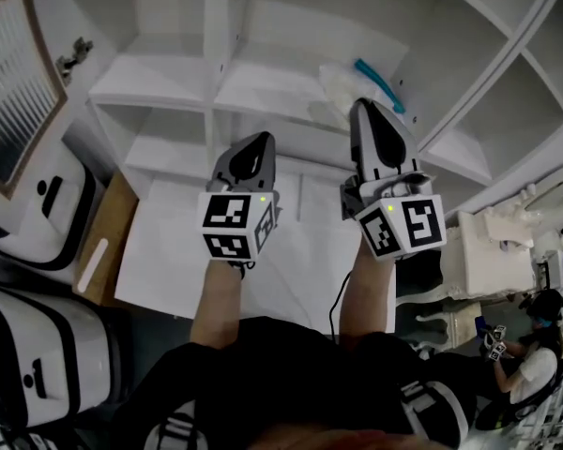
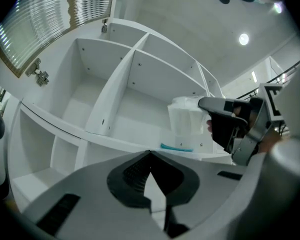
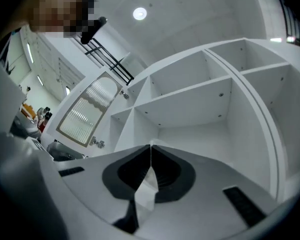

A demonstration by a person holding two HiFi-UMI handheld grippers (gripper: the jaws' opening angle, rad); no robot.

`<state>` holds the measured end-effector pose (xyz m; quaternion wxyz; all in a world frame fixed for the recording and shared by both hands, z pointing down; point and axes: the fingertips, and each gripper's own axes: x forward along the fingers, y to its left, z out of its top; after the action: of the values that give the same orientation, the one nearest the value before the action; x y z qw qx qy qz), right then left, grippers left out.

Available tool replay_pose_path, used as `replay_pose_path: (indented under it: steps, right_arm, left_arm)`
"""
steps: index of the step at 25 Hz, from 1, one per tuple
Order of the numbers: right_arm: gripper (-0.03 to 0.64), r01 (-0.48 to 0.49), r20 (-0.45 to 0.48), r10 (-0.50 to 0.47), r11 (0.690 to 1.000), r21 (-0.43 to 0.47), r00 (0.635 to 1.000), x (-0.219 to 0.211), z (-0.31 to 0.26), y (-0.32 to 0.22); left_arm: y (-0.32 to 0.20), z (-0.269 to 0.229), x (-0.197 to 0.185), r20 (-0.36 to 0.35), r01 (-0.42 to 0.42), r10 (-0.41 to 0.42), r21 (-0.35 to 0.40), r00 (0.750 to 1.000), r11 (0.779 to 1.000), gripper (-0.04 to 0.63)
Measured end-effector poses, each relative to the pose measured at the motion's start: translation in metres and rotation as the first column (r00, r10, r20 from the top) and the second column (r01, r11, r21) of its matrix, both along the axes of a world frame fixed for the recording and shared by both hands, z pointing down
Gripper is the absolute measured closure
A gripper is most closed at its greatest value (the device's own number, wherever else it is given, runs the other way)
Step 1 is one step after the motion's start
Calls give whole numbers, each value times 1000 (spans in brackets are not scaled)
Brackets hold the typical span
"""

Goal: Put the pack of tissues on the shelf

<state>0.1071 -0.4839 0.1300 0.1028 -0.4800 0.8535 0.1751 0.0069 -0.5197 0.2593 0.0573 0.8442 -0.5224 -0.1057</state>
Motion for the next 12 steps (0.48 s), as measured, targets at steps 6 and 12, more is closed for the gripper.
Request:
replay_pose_path:
  steps: [6, 12]
  right_arm:
    - [592, 12, 10, -11, 985, -173, 1000, -8, 44, -40]
    - [592, -110, -17, 111, 945, -309, 994, 3, 82, -64]
  left_arm:
    - [-6, 8, -8, 4, 9, -9, -16, 1000, 1000, 584]
    - [-8, 18, -12, 15, -1, 2, -42, 1000, 999, 584]
